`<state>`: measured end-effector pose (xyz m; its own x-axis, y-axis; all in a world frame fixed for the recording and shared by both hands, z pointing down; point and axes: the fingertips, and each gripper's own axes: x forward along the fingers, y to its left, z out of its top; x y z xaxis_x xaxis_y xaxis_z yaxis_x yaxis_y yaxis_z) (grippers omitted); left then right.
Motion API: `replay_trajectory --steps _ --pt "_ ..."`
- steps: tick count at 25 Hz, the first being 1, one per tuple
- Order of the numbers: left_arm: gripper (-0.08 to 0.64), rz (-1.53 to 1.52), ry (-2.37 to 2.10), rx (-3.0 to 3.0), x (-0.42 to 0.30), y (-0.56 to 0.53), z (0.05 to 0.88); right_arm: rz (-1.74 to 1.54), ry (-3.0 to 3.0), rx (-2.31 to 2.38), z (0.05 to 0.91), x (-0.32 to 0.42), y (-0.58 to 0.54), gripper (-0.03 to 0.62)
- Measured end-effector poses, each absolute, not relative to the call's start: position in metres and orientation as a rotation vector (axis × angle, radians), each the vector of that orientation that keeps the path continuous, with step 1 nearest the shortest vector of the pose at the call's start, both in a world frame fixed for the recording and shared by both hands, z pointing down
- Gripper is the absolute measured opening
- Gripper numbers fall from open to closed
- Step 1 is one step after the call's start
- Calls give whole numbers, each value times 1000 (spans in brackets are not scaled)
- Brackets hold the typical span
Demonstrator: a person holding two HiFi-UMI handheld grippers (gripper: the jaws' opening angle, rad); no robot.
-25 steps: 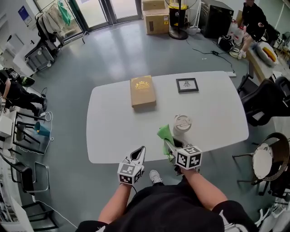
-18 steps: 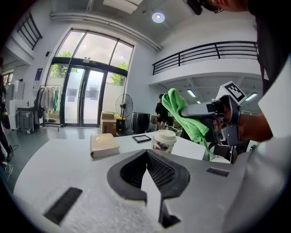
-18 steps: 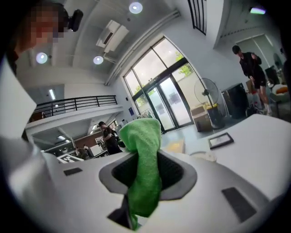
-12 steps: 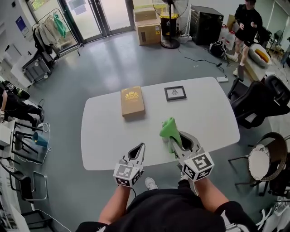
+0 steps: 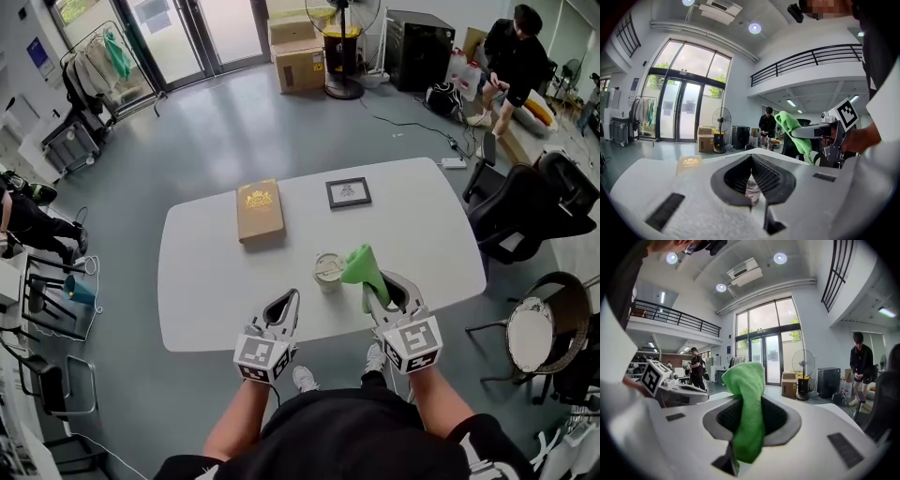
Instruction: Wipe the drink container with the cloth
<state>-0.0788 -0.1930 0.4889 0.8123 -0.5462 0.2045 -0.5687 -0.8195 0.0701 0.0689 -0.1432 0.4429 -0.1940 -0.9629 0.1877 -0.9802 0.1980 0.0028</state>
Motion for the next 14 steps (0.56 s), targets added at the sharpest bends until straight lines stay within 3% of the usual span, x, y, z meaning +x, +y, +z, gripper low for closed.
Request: replay_trajectory --steps 14 --pt "12 270 -952 2867 -69 -192 481 55 -2323 1806 445 56 -147 107"
